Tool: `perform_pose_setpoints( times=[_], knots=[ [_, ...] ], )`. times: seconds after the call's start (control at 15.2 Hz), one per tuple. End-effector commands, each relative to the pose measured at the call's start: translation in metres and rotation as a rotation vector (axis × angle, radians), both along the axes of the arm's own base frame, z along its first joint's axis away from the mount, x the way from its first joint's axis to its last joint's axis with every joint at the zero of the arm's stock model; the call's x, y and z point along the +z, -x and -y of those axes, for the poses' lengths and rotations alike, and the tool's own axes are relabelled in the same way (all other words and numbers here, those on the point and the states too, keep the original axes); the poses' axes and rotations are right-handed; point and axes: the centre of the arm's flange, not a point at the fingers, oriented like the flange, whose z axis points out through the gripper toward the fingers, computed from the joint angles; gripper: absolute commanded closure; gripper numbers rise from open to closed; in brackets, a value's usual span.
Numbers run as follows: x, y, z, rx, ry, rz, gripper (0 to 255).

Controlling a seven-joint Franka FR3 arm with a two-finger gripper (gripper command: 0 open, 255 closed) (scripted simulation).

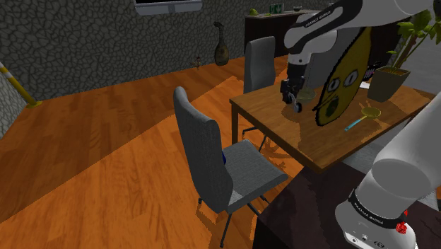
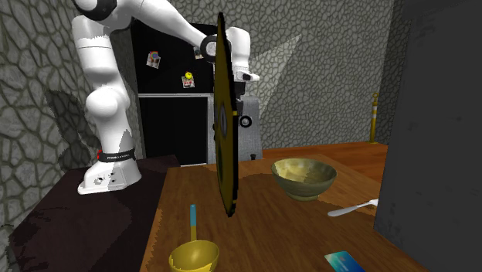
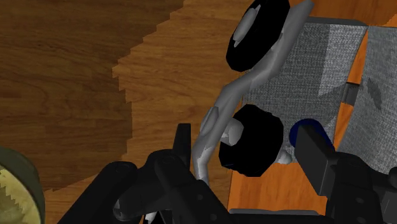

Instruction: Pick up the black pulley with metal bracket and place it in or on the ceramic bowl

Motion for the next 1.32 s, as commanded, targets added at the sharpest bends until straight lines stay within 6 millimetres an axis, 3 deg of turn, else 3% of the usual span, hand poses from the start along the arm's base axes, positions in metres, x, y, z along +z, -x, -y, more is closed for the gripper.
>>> perform_pose_setpoints(
  times=[0.0,1.25],
  knots=[
    [0.0,-0.007,0.023,0.001,0.0,0.0,255],
    [0.003,-0.075,0.264,0.001,0.0,0.0,255]
  ],
)
